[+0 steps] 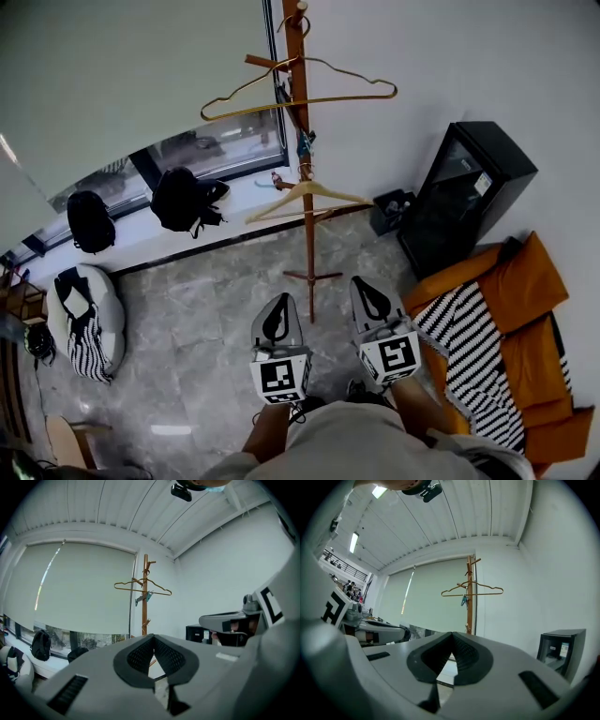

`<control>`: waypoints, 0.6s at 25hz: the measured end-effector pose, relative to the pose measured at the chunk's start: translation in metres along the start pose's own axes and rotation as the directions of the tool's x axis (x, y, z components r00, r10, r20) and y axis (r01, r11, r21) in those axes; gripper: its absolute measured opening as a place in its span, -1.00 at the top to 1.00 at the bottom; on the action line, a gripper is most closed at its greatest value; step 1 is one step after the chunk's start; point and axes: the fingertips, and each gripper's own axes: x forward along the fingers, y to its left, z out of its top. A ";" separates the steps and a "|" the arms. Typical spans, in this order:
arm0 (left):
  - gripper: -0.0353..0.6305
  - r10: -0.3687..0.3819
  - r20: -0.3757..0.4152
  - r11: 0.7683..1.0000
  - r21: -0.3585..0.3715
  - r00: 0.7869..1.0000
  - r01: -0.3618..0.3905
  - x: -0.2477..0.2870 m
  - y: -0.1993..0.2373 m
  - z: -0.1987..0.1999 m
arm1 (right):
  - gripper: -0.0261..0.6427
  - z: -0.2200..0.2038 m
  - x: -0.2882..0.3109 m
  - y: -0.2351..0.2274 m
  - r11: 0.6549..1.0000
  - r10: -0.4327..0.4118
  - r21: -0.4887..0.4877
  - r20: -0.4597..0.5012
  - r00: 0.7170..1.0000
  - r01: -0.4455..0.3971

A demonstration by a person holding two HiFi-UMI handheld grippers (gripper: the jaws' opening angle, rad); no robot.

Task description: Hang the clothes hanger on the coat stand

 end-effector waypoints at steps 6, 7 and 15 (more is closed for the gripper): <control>0.87 -0.008 0.005 1.000 -0.005 1.000 0.008 0.001 -0.022 0.006 | 0.91 0.010 -0.009 -0.006 0.999 0.034 -0.013 0.028 0.999 -0.033; 0.87 -0.009 0.008 1.000 -0.002 1.000 0.009 0.002 -0.025 0.008 | 0.91 0.010 -0.010 -0.007 0.999 0.038 -0.013 0.031 0.999 -0.038; 0.87 -0.022 0.017 1.000 0.006 1.000 0.022 0.008 -0.042 0.010 | 0.91 0.010 -0.014 -0.014 0.998 0.057 -0.005 0.040 0.998 -0.057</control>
